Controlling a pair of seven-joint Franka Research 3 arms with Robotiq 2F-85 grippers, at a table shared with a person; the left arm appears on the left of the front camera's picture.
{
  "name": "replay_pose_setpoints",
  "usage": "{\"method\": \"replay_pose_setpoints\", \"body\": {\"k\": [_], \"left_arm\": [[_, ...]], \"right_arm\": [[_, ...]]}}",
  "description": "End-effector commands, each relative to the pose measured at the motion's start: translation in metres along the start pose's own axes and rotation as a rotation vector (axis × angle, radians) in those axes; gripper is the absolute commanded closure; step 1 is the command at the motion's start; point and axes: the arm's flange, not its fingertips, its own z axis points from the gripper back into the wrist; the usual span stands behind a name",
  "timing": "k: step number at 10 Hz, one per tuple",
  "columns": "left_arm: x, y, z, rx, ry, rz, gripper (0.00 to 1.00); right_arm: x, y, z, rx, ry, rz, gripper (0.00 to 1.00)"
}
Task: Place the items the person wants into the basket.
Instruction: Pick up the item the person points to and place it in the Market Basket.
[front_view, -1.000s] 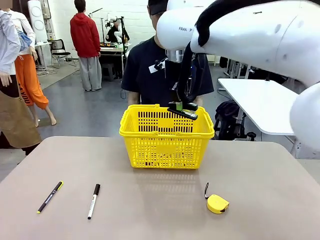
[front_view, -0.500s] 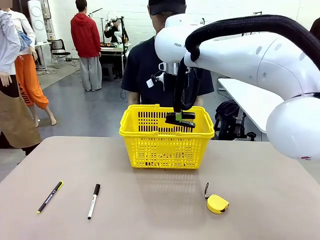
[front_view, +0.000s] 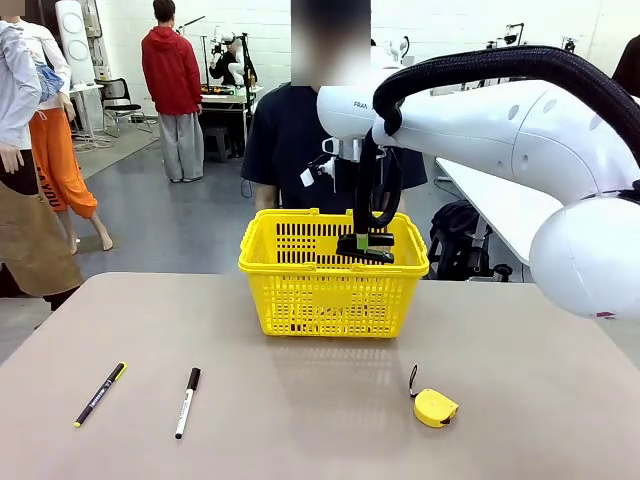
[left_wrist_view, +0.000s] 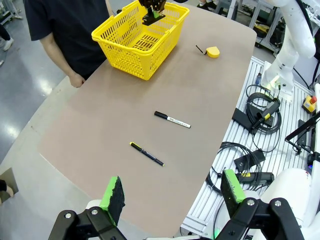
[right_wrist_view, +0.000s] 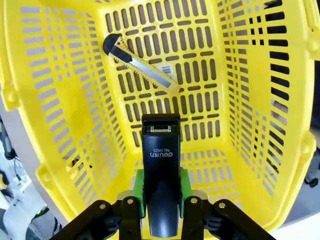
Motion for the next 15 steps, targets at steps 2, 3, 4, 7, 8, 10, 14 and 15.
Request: {"method": "replay_pose_setpoints", "body": {"k": [2,3,4,7,8,10,14,15], "left_arm": [[-0.001,0.0,0.001,-0.008,-0.011,-0.019,0.0],[-0.001,0.0,0.001,-0.008,-0.011,-0.019,0.0],[-0.001,0.0,0.001,-0.008,-0.011,-0.019,0.0],[-0.001,0.0,0.001,-0.008,-0.011,-0.019,0.0],[-0.001,0.0,0.001,-0.008,-0.011,-0.019,0.0],[-0.001,0.0,0.001,-0.008,-0.011,-0.019,0.0],[-0.001,0.0,0.001,-0.008,-0.011,-0.019,0.0],[-0.001,0.0,0.001,-0.008,-0.011,-0.019,0.0]], "right_arm": [[-0.005,0.001,-0.004,0.022,-0.043,0.019,1.0],[-0.005,0.0,-0.005,0.024,-0.045,0.017,0.57],[-0.006,-0.001,-0.005,0.026,-0.053,0.017,0.08],[-0.005,0.004,-0.004,0.016,-0.052,0.021,0.0],[-0.005,0.004,-0.003,0.013,-0.05,0.023,0.0],[-0.007,0.01,0.0,0.008,-0.048,0.015,0.04],[-0.157,0.167,0.089,-0.297,-0.132,-0.298,0.08],[-0.215,0.213,0.092,-0.361,-0.149,-0.414,0.08]]}}
